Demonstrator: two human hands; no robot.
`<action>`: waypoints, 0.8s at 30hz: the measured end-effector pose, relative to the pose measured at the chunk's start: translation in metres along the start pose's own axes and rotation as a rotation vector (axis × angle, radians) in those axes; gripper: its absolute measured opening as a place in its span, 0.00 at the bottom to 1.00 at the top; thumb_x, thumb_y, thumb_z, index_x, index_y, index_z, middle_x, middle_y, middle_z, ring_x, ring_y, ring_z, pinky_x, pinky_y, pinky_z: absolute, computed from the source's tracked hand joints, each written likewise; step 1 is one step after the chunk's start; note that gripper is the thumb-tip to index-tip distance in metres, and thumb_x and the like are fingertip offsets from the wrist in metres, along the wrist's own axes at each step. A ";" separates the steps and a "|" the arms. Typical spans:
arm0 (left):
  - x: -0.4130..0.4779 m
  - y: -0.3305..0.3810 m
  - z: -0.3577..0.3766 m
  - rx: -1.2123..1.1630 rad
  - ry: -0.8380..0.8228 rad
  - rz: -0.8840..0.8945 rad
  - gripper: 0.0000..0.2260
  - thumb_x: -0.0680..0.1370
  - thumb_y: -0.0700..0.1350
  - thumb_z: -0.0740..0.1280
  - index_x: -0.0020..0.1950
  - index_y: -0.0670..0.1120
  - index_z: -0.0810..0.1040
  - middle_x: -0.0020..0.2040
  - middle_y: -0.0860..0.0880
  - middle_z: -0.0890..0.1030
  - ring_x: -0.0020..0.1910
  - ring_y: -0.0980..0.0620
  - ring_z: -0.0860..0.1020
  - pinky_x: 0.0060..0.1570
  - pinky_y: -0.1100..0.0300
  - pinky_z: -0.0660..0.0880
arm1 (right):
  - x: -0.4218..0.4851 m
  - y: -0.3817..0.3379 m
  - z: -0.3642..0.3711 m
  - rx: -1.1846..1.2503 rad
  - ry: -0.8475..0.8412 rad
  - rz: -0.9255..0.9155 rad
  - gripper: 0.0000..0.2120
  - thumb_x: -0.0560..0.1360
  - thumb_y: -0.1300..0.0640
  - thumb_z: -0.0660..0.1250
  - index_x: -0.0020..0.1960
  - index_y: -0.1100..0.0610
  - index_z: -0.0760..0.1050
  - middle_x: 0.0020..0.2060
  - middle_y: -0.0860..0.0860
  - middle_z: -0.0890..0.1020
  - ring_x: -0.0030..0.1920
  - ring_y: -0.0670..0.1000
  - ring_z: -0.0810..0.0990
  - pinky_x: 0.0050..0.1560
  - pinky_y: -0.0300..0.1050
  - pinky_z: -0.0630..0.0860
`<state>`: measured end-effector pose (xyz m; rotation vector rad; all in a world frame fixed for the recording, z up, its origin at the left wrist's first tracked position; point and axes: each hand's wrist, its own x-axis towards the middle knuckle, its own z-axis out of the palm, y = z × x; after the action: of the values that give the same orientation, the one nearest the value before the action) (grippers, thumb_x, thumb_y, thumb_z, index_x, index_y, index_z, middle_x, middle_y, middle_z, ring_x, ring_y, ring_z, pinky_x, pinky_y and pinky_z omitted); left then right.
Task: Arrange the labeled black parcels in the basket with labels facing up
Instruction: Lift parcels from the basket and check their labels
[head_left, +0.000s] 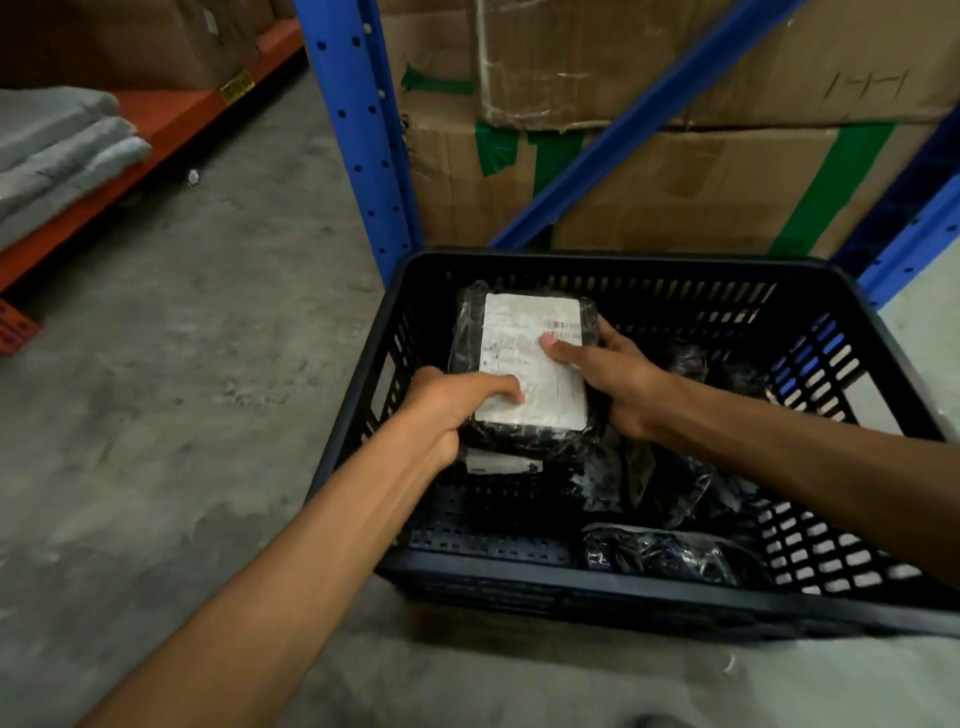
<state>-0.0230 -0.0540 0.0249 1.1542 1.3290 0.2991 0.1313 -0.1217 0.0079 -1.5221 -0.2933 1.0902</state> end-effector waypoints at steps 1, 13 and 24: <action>0.006 -0.005 0.002 0.037 -0.004 -0.014 0.39 0.54 0.45 0.79 0.64 0.41 0.76 0.61 0.43 0.80 0.59 0.43 0.78 0.56 0.50 0.79 | 0.003 0.006 0.001 -0.021 -0.004 -0.003 0.24 0.74 0.61 0.75 0.68 0.52 0.74 0.59 0.55 0.83 0.55 0.57 0.84 0.55 0.59 0.82; 0.090 -0.034 0.016 0.516 0.089 0.074 0.35 0.74 0.44 0.73 0.76 0.38 0.61 0.75 0.37 0.65 0.71 0.41 0.70 0.69 0.53 0.71 | 0.073 0.075 0.026 -0.173 -0.039 0.011 0.25 0.77 0.58 0.72 0.69 0.50 0.66 0.62 0.56 0.80 0.54 0.54 0.83 0.42 0.45 0.85; 0.078 -0.025 0.019 0.946 0.318 0.201 0.37 0.67 0.51 0.78 0.71 0.40 0.68 0.69 0.39 0.71 0.65 0.40 0.74 0.56 0.50 0.77 | 0.073 0.037 0.039 -1.009 0.032 0.154 0.36 0.77 0.46 0.69 0.78 0.58 0.59 0.76 0.60 0.65 0.73 0.62 0.67 0.72 0.56 0.69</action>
<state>0.0059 -0.0163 -0.0447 2.1015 1.6949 -0.0323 0.1266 -0.0560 -0.0538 -2.4756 -0.7938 1.0845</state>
